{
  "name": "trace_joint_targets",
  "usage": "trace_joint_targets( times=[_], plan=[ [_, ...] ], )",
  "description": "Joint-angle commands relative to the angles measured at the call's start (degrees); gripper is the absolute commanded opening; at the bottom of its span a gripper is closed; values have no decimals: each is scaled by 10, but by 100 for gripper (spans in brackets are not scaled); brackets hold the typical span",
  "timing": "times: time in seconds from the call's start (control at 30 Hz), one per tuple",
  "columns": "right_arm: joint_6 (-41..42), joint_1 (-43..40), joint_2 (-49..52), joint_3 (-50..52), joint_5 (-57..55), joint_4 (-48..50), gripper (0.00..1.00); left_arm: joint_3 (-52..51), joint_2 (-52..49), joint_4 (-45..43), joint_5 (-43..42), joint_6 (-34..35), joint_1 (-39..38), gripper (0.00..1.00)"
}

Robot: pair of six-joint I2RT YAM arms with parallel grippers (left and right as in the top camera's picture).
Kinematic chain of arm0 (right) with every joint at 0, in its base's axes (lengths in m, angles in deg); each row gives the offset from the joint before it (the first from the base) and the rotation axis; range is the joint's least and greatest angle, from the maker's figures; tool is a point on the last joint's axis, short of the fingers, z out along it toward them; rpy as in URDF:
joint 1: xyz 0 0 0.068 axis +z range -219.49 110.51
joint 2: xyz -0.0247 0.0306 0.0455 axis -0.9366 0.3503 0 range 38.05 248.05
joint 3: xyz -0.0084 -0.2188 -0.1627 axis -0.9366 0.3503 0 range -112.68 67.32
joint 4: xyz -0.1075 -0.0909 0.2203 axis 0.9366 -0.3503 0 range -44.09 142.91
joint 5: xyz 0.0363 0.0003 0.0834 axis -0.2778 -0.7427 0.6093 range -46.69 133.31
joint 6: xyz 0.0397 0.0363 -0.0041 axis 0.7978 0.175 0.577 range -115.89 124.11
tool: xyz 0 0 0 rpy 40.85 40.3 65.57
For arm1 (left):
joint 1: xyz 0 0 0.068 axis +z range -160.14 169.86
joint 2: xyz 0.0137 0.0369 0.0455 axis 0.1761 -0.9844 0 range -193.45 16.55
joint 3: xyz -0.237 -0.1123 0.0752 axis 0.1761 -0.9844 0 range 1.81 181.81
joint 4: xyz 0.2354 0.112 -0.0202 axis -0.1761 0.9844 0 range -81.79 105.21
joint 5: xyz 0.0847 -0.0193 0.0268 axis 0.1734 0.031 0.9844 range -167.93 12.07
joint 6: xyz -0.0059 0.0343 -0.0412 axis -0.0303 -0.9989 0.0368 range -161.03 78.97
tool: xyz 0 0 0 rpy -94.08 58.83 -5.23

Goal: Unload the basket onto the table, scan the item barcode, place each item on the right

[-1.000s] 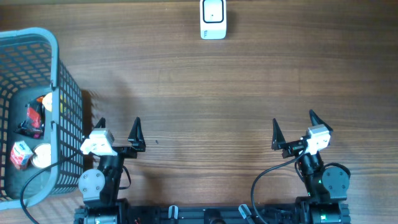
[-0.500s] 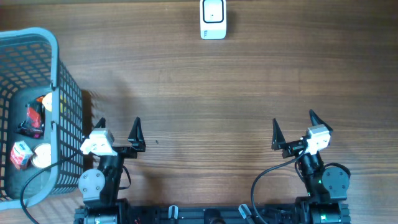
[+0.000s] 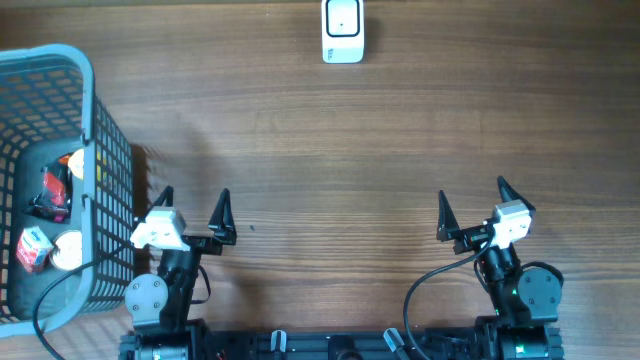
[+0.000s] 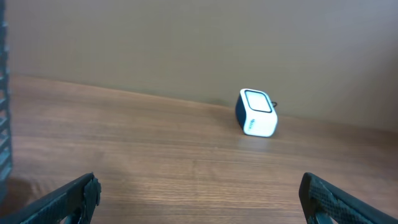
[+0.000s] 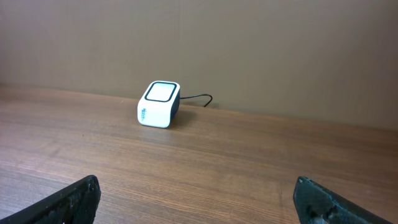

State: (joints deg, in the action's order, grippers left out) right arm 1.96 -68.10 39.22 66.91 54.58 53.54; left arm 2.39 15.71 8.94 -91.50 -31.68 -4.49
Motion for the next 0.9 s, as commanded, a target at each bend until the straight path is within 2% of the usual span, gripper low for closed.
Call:
trace_joint_targets(
  times=[0.0, 0.13, 0.27, 0.37, 0.4, 0.47, 0.57, 0.63, 0.7, 0.73, 0.77, 0.8, 0.87],
  plan=[
    [8, 0, 2, 1, -10, 1, 100, 39, -8, 2, -30, 1, 2, 100],
    [8, 0, 2, 1, -10, 1, 100, 110, -54, 15, -70, 2, 2, 100],
    [8, 0, 2, 1, -10, 1, 100, 301, -208, 152, -73, 4, 2, 100],
    [8, 0, 2, 1, -10, 1, 100, 476, -318, 259, -133, 3, 2, 100],
    [8, 0, 2, 1, -10, 1, 100, 514, -338, 267, -134, 3, 3, 100],
    [8, 0, 2, 1, -10, 1, 100, 556, -360, 226, -139, 51, 3, 100],
    [8, 0, 2, 1, -10, 1, 100, 629, -388, 253, -132, 50, 9, 100],
    [8, 0, 2, 1, -10, 1, 100, 715, -433, 323, -77, 50, 22, 100],
    [8, 0, 2, 1, -10, 1, 100, 854, -523, 448, 16, 44, 49, 100],
    [8, 0, 2, 1, -10, 1, 100, 931, -578, 523, 48, 43, 67, 100],
    [8, 0, 2, 1, -10, 1, 100, 972, -611, 563, 54, 35, 79, 100],
    [8, 0, 2, 1, -10, 1, 100, 1002, -640, 593, 62, 25, 92, 100],
    [8, 0, 2, 1, -10, 1, 100, 1014, -672, 603, 105, 81, 131, 100]
  ],
)
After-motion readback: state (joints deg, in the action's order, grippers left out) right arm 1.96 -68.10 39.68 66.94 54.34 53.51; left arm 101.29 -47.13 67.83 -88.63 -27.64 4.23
